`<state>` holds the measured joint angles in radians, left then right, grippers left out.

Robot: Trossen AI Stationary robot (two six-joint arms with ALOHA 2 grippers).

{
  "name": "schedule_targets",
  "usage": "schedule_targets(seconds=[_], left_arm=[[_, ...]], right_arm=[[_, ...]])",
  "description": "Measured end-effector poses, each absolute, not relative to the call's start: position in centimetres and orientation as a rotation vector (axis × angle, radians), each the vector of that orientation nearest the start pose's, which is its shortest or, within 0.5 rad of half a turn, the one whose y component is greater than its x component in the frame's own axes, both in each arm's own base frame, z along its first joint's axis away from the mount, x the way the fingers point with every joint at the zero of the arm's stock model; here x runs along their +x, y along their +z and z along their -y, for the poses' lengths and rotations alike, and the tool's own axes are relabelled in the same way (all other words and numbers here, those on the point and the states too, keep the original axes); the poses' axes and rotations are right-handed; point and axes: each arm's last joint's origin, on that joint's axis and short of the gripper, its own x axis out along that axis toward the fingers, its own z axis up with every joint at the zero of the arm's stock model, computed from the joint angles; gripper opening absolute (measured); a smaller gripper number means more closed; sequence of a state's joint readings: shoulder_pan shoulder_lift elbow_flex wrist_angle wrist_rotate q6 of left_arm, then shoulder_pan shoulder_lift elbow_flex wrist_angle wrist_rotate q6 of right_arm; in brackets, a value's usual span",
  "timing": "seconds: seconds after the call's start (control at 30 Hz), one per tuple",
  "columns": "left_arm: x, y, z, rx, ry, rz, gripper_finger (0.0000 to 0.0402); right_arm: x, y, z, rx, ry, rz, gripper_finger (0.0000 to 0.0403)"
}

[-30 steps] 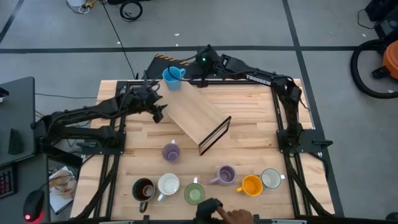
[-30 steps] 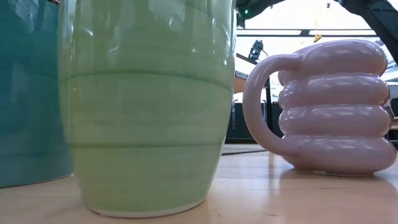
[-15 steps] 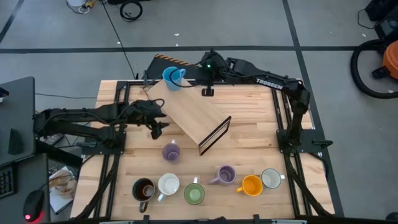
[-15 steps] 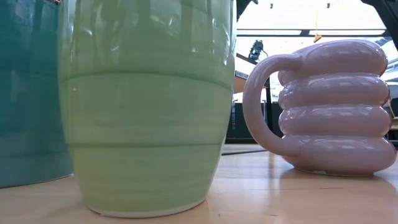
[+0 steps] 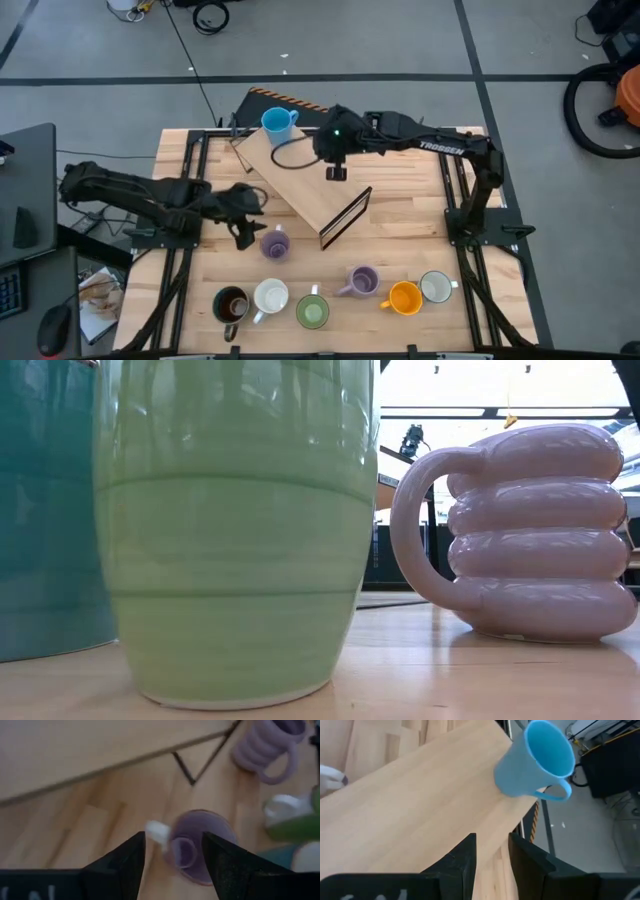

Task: Place coffee mugs
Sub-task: Put the top purple mug on the shelf

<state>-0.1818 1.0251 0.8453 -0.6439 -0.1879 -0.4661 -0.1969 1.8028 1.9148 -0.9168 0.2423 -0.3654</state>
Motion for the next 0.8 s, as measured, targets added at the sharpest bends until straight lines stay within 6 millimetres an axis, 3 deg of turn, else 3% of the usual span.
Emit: schedule_targets(seconds=[0.2, 0.4, 0.63, 0.8], left_arm=[[20.2, 26.7, 5.8, -0.307, 0.134, -0.811, 0.0191], [21.3, 27.2, 8.3, -0.256, 0.124, -0.835, 0.0187], [21.6, 27.4, 9.6, 0.108, 0.080, -1.011, 0.0187], [22.1, 26.3, 9.9, 0.377, -0.100, -1.095, 0.0187]], right_arm=[[37.4, 38.3, 6.6, -0.390, -0.275, -0.868, 0.0119], [37.3, 38.0, 6.5, -0.409, -0.295, -0.875, 0.0119], [37.7, 37.9, 6.7, -0.475, -0.279, -0.833, 0.0118], [37.7, 38.2, 6.5, -0.503, -0.264, -0.819, 0.0118]])
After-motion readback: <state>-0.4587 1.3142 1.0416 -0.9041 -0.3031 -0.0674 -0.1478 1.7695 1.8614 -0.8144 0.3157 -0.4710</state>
